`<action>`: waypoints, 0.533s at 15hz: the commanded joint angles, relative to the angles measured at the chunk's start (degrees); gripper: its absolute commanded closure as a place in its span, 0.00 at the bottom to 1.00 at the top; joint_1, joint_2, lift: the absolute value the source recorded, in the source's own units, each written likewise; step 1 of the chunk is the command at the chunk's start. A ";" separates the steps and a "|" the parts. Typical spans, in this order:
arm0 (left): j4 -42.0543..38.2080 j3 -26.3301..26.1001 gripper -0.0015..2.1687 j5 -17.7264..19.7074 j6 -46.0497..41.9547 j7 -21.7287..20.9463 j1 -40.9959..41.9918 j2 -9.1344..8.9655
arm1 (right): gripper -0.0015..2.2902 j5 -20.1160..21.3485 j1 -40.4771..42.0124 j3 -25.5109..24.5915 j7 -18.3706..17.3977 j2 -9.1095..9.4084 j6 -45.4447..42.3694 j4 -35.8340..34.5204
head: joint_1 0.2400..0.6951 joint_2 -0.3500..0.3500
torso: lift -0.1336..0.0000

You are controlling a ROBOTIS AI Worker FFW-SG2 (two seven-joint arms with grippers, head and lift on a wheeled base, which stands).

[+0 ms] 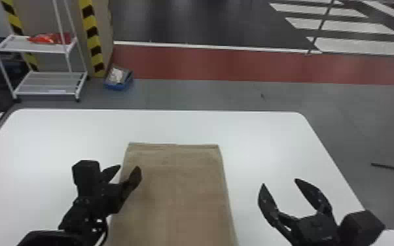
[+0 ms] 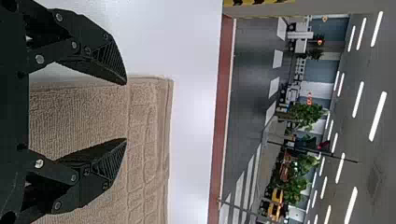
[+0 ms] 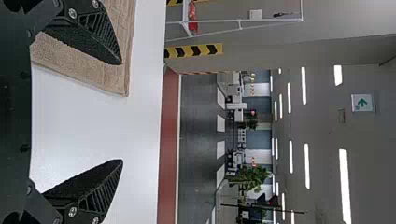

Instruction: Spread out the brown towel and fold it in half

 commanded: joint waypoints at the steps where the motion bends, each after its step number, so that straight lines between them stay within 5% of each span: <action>1: 2.50 0.14 0.25 -0.26 -0.50 0.07 -1.51 0.06 | 0.06 0.07 -0.08 -0.04 0.05 0.00 0.00 -0.07 | 1.00 0.32 | 0.58; 5: 3.99 0.40 0.26 -1.23 0.03 -1.78 -2.13 0.15 | 0.06 0.07 -0.79 0.05 0.05 0.00 0.18 0.20 | 1.00 0.34 | 0.58; 6: 3.99 0.32 0.38 -1.67 0.03 -1.78 -2.04 0.15 | 0.06 0.07 -0.87 0.05 0.05 0.00 0.70 0.20 | 1.00 0.33 | 0.58; 8: 3.99 0.32 0.43 -2.29 -0.15 -1.69 -1.95 0.06 | 0.06 0.07 -1.14 0.05 -0.04 -0.09 0.70 0.28 | 1.00 0.33 | 0.58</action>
